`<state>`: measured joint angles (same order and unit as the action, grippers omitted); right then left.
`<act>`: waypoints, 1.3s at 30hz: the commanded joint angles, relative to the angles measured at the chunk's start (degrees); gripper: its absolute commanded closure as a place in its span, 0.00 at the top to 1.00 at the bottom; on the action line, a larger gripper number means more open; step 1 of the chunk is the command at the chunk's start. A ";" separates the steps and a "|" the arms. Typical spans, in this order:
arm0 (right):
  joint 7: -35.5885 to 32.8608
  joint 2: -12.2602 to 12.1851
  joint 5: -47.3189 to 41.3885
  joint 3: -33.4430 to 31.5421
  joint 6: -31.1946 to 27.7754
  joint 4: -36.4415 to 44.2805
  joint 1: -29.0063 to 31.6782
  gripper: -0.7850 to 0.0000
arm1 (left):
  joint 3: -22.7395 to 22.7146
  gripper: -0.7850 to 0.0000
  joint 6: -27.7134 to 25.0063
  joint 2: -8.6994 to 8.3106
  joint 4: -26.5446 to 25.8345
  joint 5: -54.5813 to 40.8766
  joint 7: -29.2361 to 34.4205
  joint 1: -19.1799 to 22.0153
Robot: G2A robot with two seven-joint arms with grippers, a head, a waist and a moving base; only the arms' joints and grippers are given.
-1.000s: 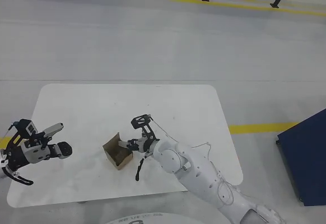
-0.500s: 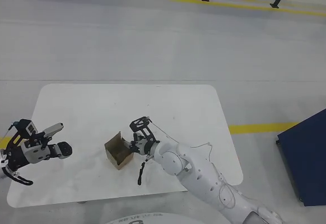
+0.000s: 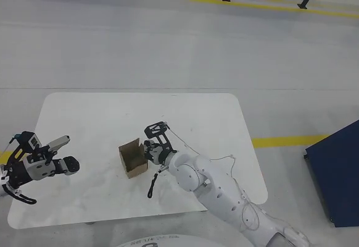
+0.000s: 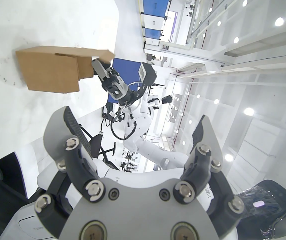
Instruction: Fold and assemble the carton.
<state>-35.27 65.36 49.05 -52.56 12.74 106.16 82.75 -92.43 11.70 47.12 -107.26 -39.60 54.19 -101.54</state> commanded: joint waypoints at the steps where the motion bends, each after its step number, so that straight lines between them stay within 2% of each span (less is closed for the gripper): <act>1: -0.22 0.10 0.64 0.43 0.04 0.07 -0.02 0.00 | 0.00 1.00 0.00 0.00 0.00 0.00 0.00 0.00; 8: -0.18 0.50 2.32 0.43 1.47 0.79 -0.94 0.00 | 0.00 1.00 0.00 0.00 0.00 0.00 0.00 0.00; 13: -4.41 0.57 -0.74 -2.02 -0.03 0.50 -3.79 0.00 | 0.00 1.00 0.00 0.00 0.00 0.00 0.00 0.00; 18: -8.72 0.98 -0.80 -1.53 -0.32 -1.10 -7.16 0.00 | 0.00 1.00 0.00 0.00 0.00 0.00 0.00 0.00; 25: -12.93 1.62 2.54 1.64 -4.65 -5.10 -11.50 0.00 | 0.00 1.00 0.00 0.00 0.00 0.00 0.00 0.00; 31: -14.93 2.17 -1.40 0.50 -8.41 -9.76 -16.11 0.00 | 0.00 1.00 0.00 0.00 0.00 0.00 0.00 0.00; 32: -14.93 2.27 -1.82 0.50 -8.59 -10.28 -16.53 0.02 | 0.00 1.00 0.00 0.00 0.00 0.00 0.00 0.00; 33: -14.85 2.38 -2.45 0.48 -8.73 -10.65 -16.81 0.10 | 0.00 1.00 0.00 0.00 0.00 0.00 0.00 0.00; 34: -14.73 2.46 -3.15 0.41 -9.03 -10.90 -17.02 0.26 | 0.00 1.00 0.00 0.00 0.00 0.00 0.00 0.00; 37: -14.11 2.58 -4.53 0.04 -9.96 -11.48 -17.24 0.48 | 0.00 1.00 0.00 0.00 0.00 0.00 0.00 0.00; 38: -13.69 2.59 -4.41 -0.05 -10.04 -11.71 -17.13 0.73 | 0.00 1.00 0.00 0.00 0.00 0.00 0.00 0.00; 39: -12.95 2.59 -4.02 -0.08 -10.00 -11.94 -16.92 0.84 | 0.00 1.00 0.00 0.00 0.00 0.00 0.00 0.00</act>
<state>-48.95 67.95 44.62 -52.60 2.70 94.46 65.61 -92.43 11.70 47.12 -107.26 -39.60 54.19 -101.54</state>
